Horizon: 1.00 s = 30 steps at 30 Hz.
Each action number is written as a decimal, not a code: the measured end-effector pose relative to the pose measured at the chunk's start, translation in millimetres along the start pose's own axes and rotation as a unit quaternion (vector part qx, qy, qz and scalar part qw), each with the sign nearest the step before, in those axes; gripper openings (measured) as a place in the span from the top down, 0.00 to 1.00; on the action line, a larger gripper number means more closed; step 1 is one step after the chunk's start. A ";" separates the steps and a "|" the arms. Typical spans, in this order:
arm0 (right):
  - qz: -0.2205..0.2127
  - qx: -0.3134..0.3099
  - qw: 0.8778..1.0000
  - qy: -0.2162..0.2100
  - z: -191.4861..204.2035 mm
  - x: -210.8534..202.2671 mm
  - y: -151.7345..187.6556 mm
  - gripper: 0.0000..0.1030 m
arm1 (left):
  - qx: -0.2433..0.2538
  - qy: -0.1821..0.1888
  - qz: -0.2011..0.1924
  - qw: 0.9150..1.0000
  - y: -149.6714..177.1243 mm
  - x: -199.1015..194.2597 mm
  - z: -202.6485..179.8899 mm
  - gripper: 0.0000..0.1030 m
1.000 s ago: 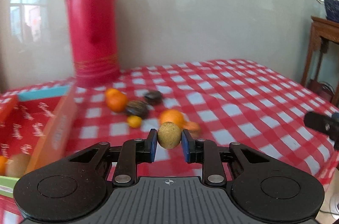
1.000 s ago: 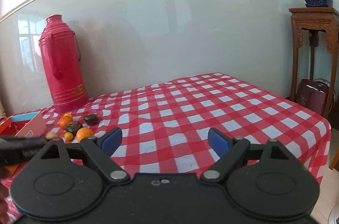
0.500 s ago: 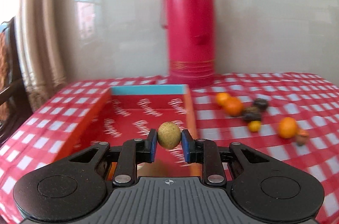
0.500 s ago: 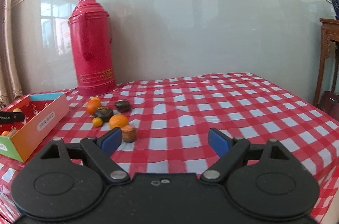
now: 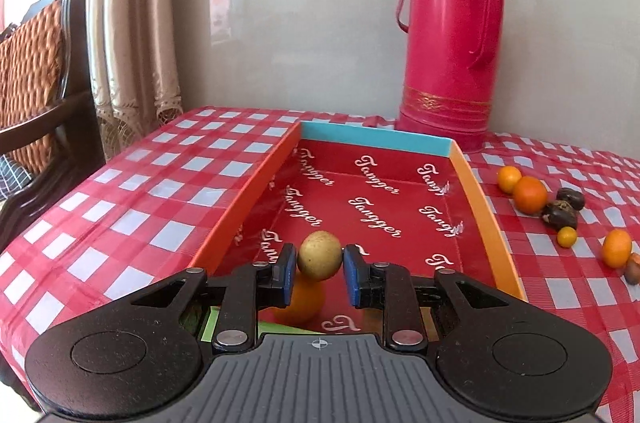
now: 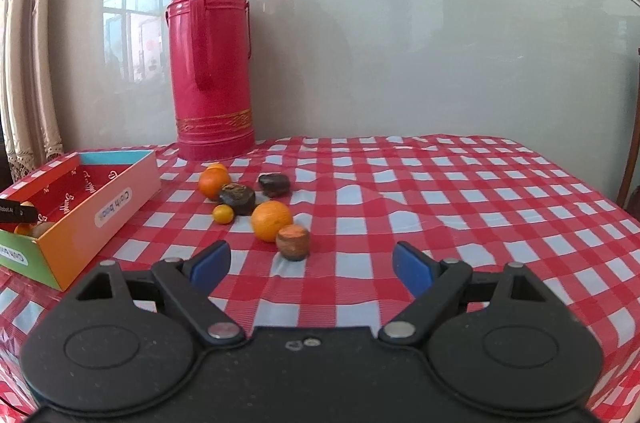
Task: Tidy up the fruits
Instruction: 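Carry the beige fruit into the box and open the left tool, then grasp the brown round fruit with the right tool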
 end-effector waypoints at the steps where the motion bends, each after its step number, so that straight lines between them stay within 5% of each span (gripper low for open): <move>1: 0.002 0.000 1.000 -0.002 2.3 2.4 -0.1 0.20 | -0.003 0.002 -0.002 1.000 0.2 -1.8 1.7 0.53; 2: 0.004 0.000 1.000 -0.004 4.7 4.4 0.2 0.20 | -0.006 0.000 -0.008 1.000 -0.2 -5.2 4.0 0.33; 3: 0.006 -0.001 1.000 -0.006 7.2 6.5 0.2 0.20 | -0.009 -0.007 -0.015 1.000 -1.1 -9.5 6.8 0.23; 8: 0.019 -0.001 1.000 -0.019 18.8 19.1 0.0 0.22 | -0.022 -0.001 -0.045 0.999 -8.0 -31.5 20.2 0.11; 23: 0.058 0.012 0.998 -0.016 18.4 71.3 -12.5 0.38 | -0.092 -0.068 -0.056 0.992 26.9 -58.3 109.0 0.06; 30: 0.074 0.026 0.997 -0.008 14.3 87.1 -13.7 0.53 | -0.113 -0.083 -0.075 0.987 32.7 -68.8 130.9 0.02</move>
Point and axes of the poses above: each gripper's, at about its wrist camera, not at the fingertips, and x roughly the way its jaws point, z to its left, y to its underside, the point moved 8 cm from there along x, roughly the way its jaws point, and after that the axes turned 7 degrees about z, right-handed, at the moved point
